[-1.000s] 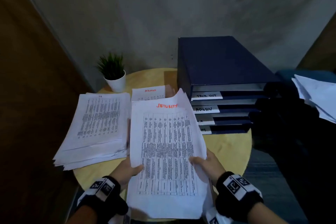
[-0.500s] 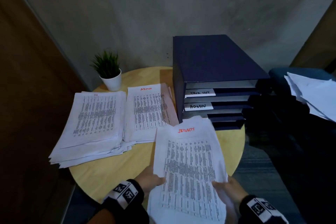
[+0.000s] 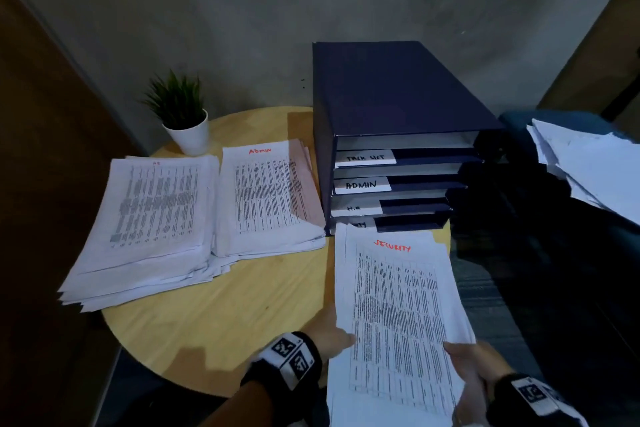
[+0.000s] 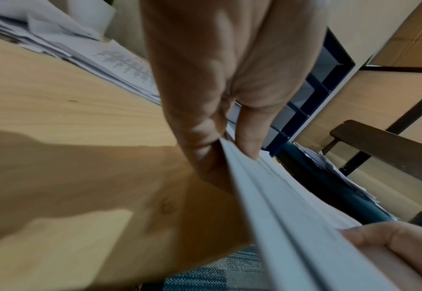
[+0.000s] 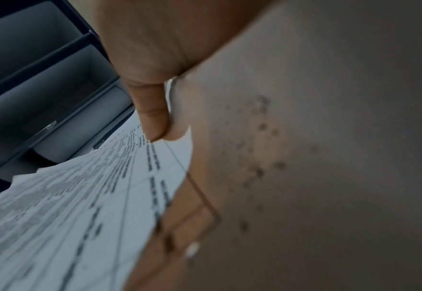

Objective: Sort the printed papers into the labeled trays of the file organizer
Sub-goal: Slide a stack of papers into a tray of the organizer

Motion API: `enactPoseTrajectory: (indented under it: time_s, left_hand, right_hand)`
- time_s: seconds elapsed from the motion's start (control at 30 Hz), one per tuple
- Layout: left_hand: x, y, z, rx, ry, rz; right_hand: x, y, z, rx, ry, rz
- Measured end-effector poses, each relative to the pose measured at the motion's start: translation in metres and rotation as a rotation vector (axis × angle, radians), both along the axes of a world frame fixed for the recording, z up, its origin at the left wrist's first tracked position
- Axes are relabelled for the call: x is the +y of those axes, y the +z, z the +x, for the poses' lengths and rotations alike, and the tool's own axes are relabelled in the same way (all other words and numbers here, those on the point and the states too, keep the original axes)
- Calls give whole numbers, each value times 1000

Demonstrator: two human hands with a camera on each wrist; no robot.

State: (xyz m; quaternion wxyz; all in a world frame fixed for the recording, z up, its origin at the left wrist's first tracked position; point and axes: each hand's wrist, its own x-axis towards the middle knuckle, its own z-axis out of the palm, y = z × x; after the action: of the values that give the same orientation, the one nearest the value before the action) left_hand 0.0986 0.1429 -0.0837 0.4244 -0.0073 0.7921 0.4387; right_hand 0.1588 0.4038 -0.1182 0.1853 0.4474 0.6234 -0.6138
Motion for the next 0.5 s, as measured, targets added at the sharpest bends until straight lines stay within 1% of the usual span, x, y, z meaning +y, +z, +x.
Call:
enactPoseTrajectory:
  time_s: [0.07, 0.17, 0.27, 0.37, 0.5]
  left_hand:
    - [8, 2, -3, 1, -20, -5]
    - [15, -2, -1, 5, -5, 71]
    - [19, -16, 3, 6, 44, 155]
    - [21, -25, -2, -16, 93, 171]
    - [21, -10, -18, -7, 228, 120]
  right_hand:
    - [3, 6, 0, 69, -30, 24]
    - [9, 15, 1, 167, -56, 76]
    - [16, 15, 7, 201, -89, 77]
    - [18, 20, -1, 207, -81, 76]
    - [10, 19, -27, 194, -46, 120]
